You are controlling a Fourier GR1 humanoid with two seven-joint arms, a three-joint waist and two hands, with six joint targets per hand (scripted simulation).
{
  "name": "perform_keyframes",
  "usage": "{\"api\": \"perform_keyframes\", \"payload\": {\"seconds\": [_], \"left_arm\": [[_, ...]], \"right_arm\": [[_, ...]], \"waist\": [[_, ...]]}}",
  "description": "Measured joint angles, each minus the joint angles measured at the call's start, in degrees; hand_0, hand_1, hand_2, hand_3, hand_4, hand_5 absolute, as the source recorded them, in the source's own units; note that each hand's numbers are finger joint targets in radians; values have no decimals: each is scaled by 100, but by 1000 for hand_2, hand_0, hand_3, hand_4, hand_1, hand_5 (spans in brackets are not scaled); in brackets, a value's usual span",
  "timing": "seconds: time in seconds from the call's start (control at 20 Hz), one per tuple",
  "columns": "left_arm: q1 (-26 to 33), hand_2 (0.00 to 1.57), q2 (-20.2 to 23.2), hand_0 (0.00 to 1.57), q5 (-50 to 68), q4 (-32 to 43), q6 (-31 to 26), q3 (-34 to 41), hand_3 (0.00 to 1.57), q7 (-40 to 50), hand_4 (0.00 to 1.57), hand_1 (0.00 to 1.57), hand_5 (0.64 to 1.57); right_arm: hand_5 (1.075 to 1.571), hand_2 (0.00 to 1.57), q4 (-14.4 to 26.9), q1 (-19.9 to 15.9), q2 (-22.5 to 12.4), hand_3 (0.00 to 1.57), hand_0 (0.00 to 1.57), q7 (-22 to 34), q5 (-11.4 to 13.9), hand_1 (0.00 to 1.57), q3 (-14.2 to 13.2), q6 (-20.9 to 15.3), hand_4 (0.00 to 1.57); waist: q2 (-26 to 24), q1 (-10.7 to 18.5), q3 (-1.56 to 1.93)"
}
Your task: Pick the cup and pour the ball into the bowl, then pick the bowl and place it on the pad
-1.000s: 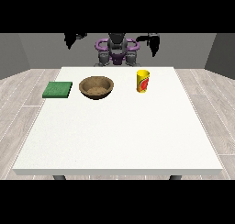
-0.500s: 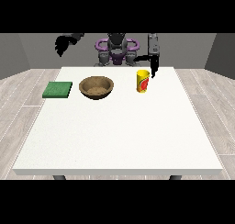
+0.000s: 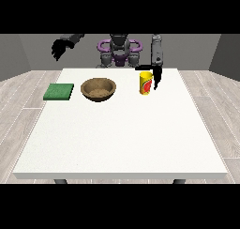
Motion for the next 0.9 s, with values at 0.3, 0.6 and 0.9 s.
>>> {"api": "perform_keyframes", "payload": {"seconds": [0.3, 0.6, 0.9], "left_arm": [[-378, 639, 127, 698, 72, 1130, 53, 332, 0, -689, 1006, 698, 1553], [-561, 1571, 90, 1273, -343, 1645, 887, 341, 1571, -1288, 1346, 1273, 1468], [-796, 1571, 129, 1276, -649, 1977, 1424, 246, 1571, -1238, 1391, 1276, 1436]], "right_arm": [[1569, 0, -32, 36, -95, 0, 0, 4, -142, 0, -57, 190, 679], [1568, 0, -89, -231, -453, 165, 0, 235, -566, 0, -333, 462, 647], [1568, 0, 236, -250, -828, 269, 0, 334, -925, 0, -759, 734, 640]], "waist": [[83, -188, -2], [320, -455, 10], [119, -446, 12]]}}
